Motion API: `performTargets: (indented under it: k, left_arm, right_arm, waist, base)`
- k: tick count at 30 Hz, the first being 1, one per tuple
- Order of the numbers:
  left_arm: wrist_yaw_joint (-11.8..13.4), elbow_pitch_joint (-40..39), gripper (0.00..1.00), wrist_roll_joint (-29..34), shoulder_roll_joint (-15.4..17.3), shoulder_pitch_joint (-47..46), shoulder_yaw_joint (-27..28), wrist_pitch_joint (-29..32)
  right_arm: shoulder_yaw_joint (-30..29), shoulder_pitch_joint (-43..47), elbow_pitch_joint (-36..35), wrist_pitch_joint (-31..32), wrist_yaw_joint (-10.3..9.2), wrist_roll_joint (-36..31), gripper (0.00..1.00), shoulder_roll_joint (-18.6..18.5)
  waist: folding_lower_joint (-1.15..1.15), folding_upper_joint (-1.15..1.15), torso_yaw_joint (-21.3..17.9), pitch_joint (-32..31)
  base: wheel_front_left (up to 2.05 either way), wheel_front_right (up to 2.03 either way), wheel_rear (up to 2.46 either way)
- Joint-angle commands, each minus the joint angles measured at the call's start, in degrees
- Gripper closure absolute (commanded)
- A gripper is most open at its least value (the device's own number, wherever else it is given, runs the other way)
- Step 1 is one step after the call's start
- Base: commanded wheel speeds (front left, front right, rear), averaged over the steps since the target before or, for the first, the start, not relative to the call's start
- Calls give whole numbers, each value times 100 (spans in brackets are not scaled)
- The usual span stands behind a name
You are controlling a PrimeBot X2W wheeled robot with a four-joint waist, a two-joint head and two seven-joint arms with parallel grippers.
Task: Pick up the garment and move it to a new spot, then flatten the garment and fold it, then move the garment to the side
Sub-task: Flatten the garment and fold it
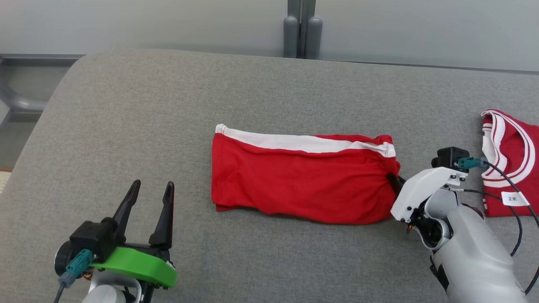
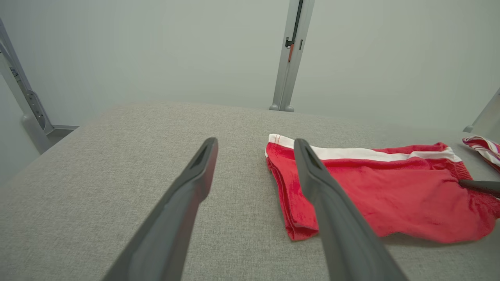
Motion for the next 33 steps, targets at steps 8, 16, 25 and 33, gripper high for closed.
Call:
performTargets:
  k: [8,16,25,33]
  left_arm:
    - [-2,12,0,70,-12,-19,-19,-15]
    - [-21,73,0,39,-64,24,-51,-16]
    - [-55,210,0,-2,-146,-14,-148,13]
    - [-110,344,0,12,-251,-144,-252,16]
  right_arm:
    - [5,38,-600,500,0,520,100,-575]
    - [-147,290,-1438,1216,0,1324,100,-560]
    - [-290,538,-2230,1819,0,2383,100,42]
    - [19,261,-1726,1676,1,2886,100,153]
  waist:
    - [0,0,-365,-87]
    - [0,0,-487,-212]
    - [0,0,-117,-239]
    - [0,0,563,-78]
  base:
    - [0,0,0]
    - [0,0,0]
    - [0,0,0]
    - [0,0,0]
